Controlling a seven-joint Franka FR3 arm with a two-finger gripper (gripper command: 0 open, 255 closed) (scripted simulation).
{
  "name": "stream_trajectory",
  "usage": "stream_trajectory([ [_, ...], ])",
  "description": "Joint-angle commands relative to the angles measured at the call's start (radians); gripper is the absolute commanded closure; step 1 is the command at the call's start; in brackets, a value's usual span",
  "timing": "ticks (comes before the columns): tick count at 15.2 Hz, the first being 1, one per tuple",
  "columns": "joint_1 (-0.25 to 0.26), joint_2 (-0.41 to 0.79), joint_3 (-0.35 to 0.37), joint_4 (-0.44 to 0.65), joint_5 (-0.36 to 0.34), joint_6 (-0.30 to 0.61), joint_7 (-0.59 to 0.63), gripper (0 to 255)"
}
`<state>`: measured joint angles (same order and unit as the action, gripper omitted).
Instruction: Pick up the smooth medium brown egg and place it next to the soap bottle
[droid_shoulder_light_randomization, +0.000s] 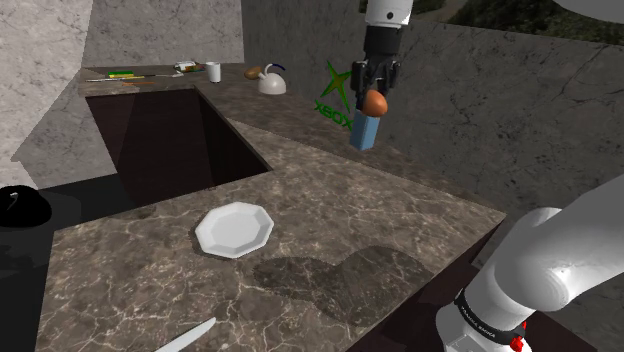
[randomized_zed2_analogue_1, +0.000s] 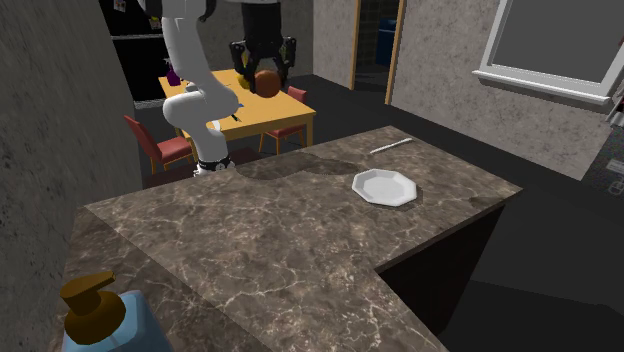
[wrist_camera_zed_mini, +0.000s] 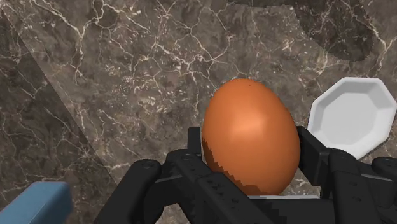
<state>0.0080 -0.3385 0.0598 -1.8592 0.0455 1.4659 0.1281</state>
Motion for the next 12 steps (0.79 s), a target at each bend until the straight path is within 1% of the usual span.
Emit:
stream_trajectory([
  [1, -0.017, 0.013, -0.033, 0.013, -0.014, -0.002, -0.05, 255],
  [7, -0.069, 0.069, -0.129, 0.069, -0.05, -0.004, -0.196, 255],
  [12, -0.113, 0.144, -0.206, 0.148, -0.067, -0.007, -0.318, 255],
])
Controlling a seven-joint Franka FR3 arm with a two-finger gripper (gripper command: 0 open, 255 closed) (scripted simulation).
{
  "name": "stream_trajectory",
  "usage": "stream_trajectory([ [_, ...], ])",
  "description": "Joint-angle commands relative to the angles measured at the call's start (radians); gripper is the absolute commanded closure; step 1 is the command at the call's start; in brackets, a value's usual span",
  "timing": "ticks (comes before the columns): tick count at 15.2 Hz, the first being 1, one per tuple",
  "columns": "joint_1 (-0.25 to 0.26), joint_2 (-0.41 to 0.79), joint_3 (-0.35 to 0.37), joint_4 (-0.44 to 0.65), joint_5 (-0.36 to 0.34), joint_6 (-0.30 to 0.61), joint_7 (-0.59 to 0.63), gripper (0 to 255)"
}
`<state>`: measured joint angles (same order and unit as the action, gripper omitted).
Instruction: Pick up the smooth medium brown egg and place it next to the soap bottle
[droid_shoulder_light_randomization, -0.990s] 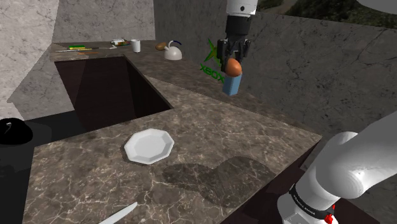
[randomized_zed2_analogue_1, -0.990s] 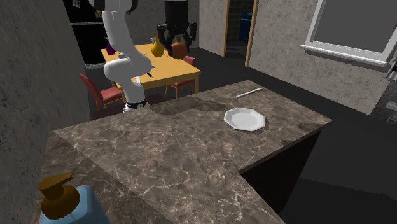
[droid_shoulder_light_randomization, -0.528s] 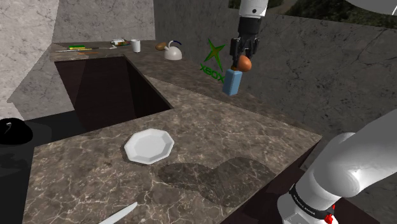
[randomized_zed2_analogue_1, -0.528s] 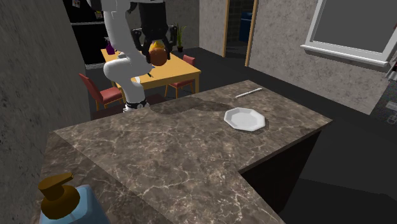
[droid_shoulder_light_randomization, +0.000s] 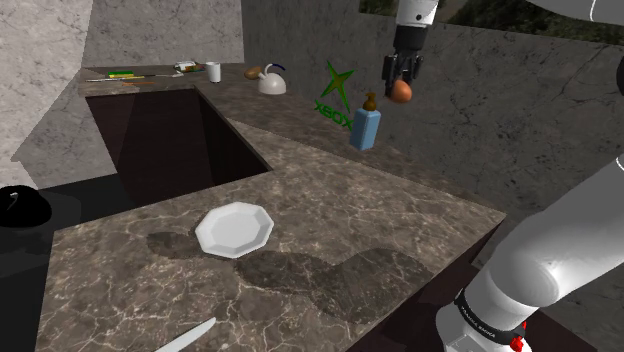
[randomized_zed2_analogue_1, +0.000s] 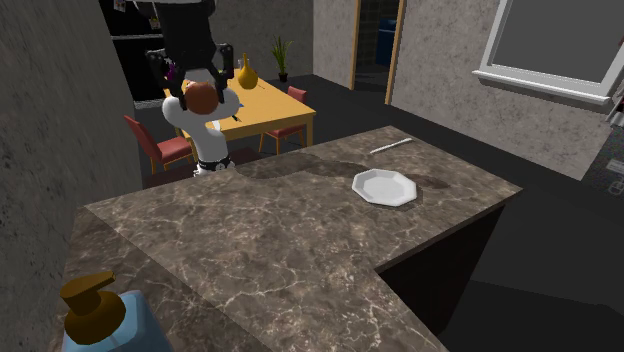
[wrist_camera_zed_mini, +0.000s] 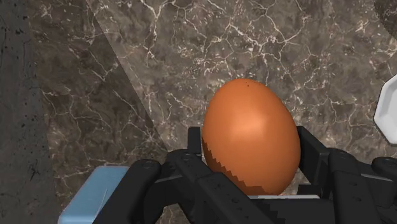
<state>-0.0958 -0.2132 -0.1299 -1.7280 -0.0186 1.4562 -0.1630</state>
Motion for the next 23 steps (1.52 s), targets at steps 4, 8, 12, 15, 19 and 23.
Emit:
stream_trajectory([
  [4, -0.047, 0.099, -0.075, 0.104, -0.004, -0.005, -0.125, 255],
  [8, -0.09, 0.197, -0.13, 0.217, 0.009, -0.02, -0.225, 255],
  [12, -0.144, 0.318, -0.179, 0.361, 0.039, -0.049, -0.324, 255],
  [15, -0.197, 0.426, -0.21, 0.5, 0.074, -0.086, -0.396, 255],
  [19, -0.298, 0.612, -0.235, 0.764, 0.14, -0.171, -0.483, 255],
  [23, -0.286, 0.582, -0.233, 0.674, 0.128, -0.111, -0.482, 255],
])
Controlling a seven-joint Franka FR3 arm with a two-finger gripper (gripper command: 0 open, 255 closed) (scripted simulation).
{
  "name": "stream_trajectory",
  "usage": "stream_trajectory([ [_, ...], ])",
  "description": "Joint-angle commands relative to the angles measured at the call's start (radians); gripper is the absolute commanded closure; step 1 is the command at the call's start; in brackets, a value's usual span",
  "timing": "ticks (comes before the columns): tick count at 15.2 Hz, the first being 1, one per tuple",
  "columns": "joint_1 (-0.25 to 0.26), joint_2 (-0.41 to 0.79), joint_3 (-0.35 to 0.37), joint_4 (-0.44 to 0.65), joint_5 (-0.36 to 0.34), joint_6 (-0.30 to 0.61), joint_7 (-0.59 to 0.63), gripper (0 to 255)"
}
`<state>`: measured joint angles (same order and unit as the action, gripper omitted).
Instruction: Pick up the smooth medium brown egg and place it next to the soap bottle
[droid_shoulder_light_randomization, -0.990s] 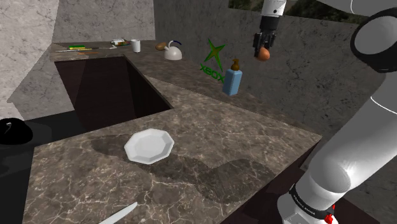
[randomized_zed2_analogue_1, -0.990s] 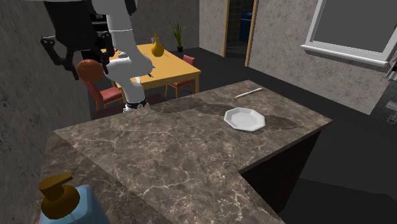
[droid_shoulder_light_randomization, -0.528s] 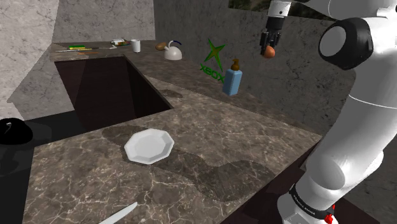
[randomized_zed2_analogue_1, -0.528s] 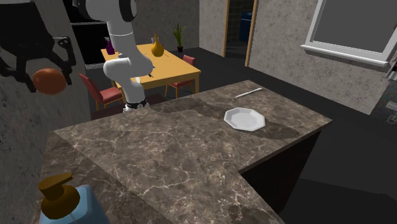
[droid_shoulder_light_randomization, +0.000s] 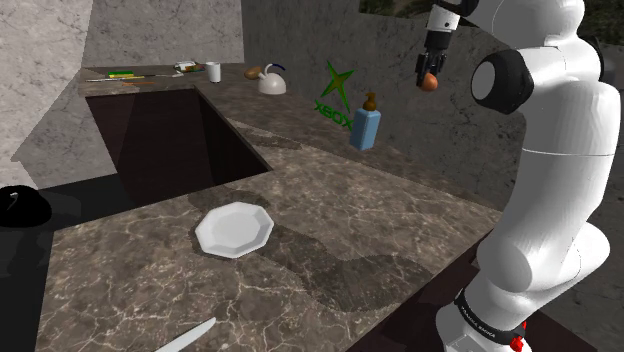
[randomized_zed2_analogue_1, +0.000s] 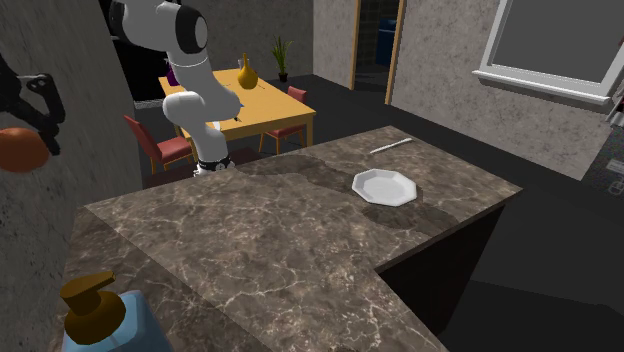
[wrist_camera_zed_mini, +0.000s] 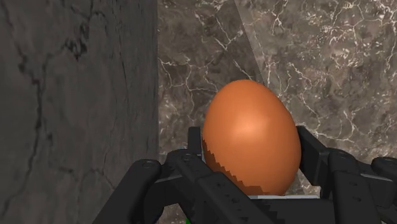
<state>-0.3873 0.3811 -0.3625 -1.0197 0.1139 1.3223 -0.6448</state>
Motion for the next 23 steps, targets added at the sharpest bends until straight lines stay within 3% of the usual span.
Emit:
stream_trajectory([
  [1, 0.01, -0.023, 0.0, -0.064, -0.008, 0.042, 0.001, 255],
  [11, 0.041, -0.089, 0.002, -0.299, -0.032, 0.213, 0.009, 255],
  [23, 0.056, -0.113, 0.005, -0.495, -0.04, 0.386, 0.012, 255],
])
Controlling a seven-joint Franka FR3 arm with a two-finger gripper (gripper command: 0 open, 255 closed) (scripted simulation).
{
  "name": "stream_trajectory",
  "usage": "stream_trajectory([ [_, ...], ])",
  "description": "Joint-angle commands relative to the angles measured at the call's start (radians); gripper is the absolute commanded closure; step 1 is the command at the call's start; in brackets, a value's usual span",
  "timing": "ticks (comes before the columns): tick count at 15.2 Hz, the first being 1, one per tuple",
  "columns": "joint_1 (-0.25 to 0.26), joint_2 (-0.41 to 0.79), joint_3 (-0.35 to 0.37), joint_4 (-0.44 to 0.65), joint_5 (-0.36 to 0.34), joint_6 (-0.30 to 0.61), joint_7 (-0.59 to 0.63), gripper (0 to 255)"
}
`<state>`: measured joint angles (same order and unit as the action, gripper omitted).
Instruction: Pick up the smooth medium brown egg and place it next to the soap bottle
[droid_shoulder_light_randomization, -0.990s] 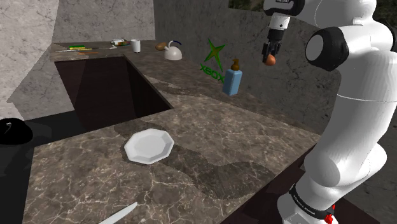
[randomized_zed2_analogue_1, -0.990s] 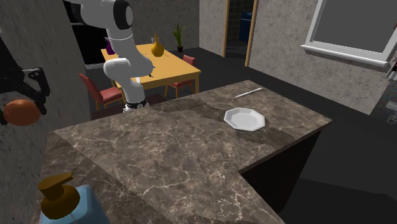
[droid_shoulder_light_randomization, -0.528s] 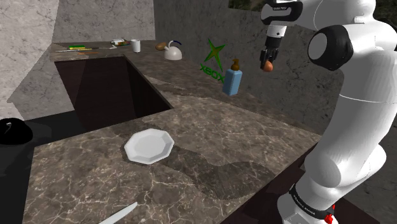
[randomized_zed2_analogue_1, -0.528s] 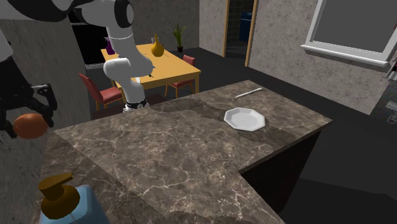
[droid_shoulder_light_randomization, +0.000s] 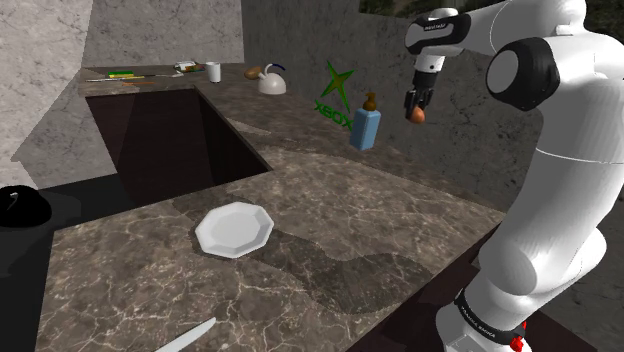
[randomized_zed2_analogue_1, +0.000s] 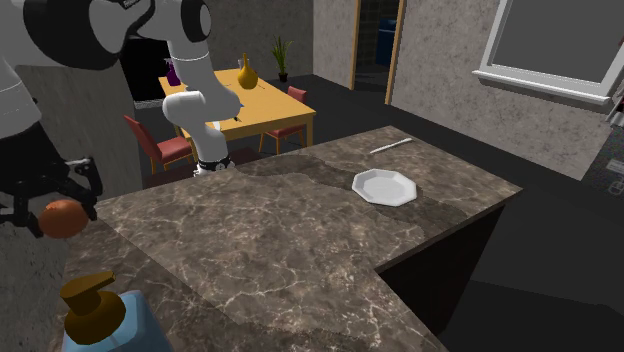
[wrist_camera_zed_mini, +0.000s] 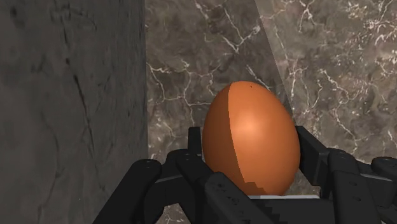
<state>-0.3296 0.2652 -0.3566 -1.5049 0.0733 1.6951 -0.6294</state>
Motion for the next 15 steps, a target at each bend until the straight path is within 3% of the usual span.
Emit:
stream_trajectory([
  [1, -0.001, 0.002, 0.0, -0.023, 0.001, 0.026, -0.003, 255],
  [15, 0.003, 0.026, 0.005, -0.181, 0.012, 0.206, -0.009, 255],
])
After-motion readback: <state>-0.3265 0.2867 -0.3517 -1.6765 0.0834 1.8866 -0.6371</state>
